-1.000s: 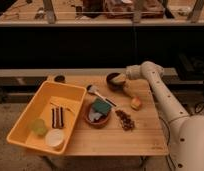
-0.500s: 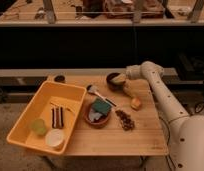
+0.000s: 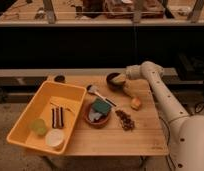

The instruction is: Place apple in plastic cup

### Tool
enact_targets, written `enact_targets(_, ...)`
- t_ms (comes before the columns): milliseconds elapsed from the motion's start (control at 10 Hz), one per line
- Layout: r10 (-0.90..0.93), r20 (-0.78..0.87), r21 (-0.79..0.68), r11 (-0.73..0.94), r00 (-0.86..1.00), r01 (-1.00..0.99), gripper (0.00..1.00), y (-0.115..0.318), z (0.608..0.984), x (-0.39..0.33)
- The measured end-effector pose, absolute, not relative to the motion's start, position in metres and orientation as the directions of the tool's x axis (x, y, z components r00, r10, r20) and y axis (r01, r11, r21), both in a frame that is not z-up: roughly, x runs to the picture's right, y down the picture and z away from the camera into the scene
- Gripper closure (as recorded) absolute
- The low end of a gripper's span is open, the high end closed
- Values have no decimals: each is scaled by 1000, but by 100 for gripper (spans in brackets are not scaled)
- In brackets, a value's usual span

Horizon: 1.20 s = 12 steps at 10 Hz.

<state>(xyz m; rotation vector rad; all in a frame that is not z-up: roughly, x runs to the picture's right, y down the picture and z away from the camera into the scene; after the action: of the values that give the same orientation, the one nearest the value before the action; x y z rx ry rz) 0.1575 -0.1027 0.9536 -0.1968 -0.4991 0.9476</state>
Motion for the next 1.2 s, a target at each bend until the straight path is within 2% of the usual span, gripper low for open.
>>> enact_targets(400, 808, 322, -360, 586, 493, -726, 20, -102, 949, 160)
enact_targets(600, 783, 297, -297, 620, 546, -727, 20, -100, 924, 182)
enact_targets(900, 759, 235, -233, 650, 607, -723, 20, -80, 892, 225)
enact_targets(1200, 741, 134, -207, 670, 658, -713, 20, -55, 888, 254)
